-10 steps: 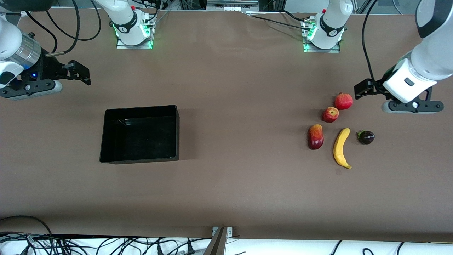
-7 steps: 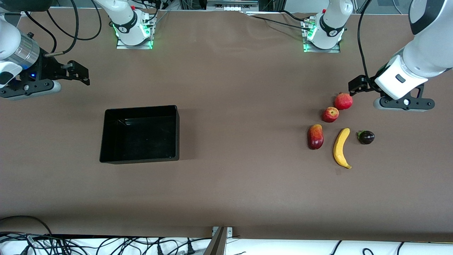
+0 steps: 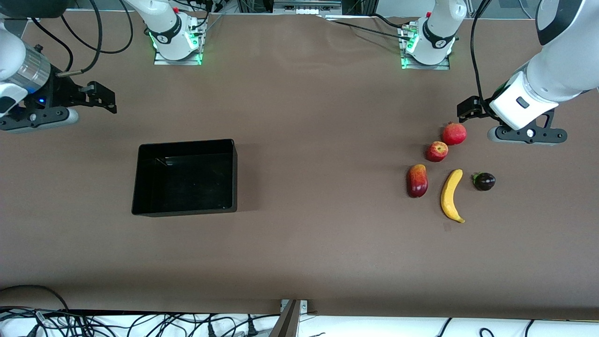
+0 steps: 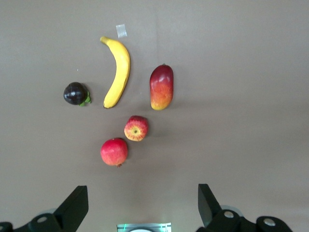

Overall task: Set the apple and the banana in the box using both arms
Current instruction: 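Reach the right gripper toward the rim of the black box, then lower the right gripper onto the box wall and close on it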

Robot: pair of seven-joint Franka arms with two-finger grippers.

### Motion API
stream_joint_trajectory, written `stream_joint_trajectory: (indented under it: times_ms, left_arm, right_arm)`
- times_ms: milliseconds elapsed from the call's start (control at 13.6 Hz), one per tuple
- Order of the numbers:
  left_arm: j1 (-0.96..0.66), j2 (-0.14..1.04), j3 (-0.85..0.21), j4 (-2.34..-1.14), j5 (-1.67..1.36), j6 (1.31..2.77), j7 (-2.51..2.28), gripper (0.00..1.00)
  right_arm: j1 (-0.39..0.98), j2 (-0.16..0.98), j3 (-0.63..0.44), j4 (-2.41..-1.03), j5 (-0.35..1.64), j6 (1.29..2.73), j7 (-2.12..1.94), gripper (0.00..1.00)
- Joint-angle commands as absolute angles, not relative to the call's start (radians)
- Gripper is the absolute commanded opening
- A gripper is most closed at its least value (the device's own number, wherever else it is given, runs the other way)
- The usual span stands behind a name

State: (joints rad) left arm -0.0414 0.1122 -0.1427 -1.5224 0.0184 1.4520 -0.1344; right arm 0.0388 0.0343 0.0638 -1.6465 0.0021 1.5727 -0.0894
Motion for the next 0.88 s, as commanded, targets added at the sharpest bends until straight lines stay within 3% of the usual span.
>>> stream_joint_trajectory:
  times_ms: [0,367,588,808]
  left_arm:
    - [-0.04,0.107,-0.147,-1.483,0.04,1.394,-0.13,1.0]
    - [-0.04,0.126,-0.146,-1.485,0.04,1.397,-0.14,1.0]
    - [-0.029,0.133,-0.137,-1.471,0.037,1.404,-0.137,1.0]
    - [-0.034,0.141,-0.141,-1.47,0.04,1.402,-0.135,1.0]
  right_arm:
    - [0.02,0.086,0.077,-1.751,-0.011,1.716,-0.081,1.0]
    - [0.018,0.254,0.015,-1.948,-0.012,2.133,-0.098,1.0]
    - [0.017,0.374,-0.037,-1.95,-0.006,2.264,-0.179,1.0]
    - [-0.005,0.429,-0.038,-1.95,0.008,2.298,-0.179,0.98]
